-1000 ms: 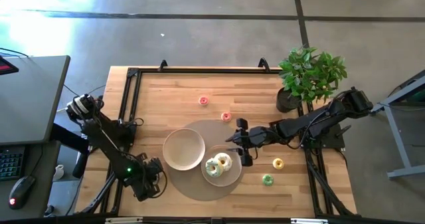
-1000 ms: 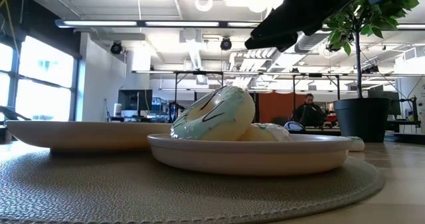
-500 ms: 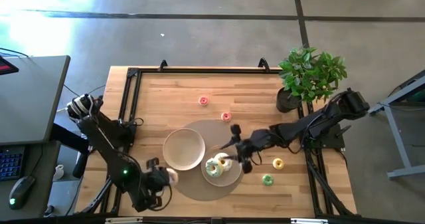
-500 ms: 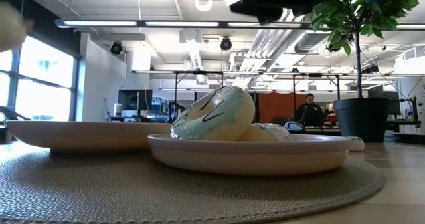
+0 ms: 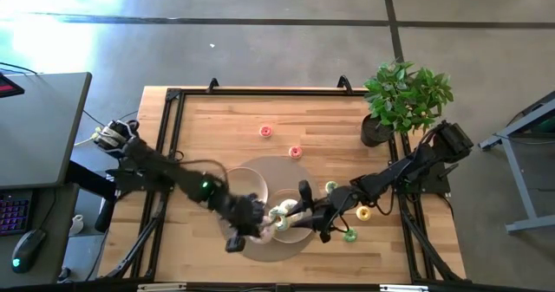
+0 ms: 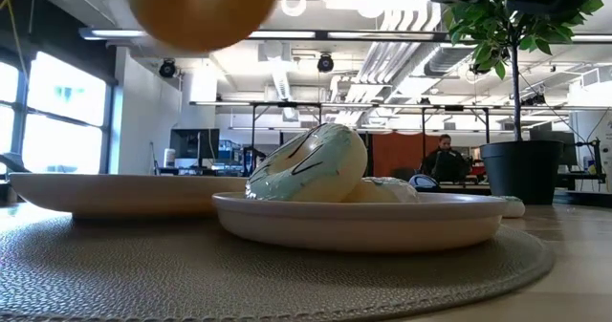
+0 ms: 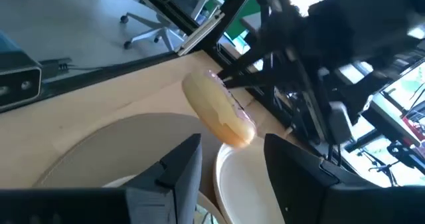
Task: Pick & Place donuts
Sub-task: Put the large purple donut on the bottom white plate
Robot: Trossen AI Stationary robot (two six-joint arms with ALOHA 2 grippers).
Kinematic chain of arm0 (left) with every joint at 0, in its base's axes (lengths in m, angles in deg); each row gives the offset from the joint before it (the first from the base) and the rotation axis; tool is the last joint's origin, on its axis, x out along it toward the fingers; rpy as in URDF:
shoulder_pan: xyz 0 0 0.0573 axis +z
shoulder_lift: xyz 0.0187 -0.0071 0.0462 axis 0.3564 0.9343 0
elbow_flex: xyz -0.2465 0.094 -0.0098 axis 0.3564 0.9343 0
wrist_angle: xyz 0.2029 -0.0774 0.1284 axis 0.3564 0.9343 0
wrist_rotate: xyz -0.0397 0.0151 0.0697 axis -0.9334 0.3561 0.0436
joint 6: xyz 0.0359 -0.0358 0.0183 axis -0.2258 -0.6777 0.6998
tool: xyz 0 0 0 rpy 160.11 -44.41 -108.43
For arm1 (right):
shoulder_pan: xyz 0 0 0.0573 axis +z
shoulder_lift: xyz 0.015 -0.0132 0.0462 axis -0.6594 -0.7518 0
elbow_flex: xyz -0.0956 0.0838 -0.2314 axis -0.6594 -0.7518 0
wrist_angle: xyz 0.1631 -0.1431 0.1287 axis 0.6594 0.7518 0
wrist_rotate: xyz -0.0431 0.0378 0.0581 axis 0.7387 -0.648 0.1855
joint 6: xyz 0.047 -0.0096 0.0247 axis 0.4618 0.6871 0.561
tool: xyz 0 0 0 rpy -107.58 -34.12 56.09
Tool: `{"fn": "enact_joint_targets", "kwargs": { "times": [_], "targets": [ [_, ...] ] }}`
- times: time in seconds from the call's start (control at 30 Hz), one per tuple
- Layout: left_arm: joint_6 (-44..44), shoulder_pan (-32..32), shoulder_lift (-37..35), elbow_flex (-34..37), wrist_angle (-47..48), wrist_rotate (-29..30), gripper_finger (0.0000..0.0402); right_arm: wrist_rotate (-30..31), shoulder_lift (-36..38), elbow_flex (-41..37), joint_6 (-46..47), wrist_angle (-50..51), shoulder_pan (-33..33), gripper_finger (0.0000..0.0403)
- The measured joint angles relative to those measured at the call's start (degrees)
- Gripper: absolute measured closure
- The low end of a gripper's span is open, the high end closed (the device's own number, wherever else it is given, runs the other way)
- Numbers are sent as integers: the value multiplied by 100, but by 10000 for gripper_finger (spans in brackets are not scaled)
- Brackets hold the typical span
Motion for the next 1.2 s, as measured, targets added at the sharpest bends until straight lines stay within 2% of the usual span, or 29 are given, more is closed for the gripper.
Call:
{"fn": "enact_joint_targets", "kwargs": {
  "times": [0.2,0.33,0.43,0.53,0.73,0.97,1.2],
  "targets": [
    [900,677,38,2,-477,-1194,401,-56,-1,0,32,40,-4,242],
    [1123,930,38,2,-481,-1606,401,-44,0,0,37,31,-4,242],
    [1127,1037,38,2,-484,-1897,401,231,-2,0,44,-89,-5,242],
    [1236,1046,38,2,-548,-2001,401,330,-2,0,46,-106,-6,242],
    [1534,1069,38,4,-936,-2001,401,134,-2,1,48,-248,-5,240],
    [1539,1063,156,0,-1156,-1618,401,4,-2,2,48,-317,-9,239],
    [1553,1119,343,-7,-1318,-1690,401,-254,-2,2,48,-344,-9,239]
  ]
}}
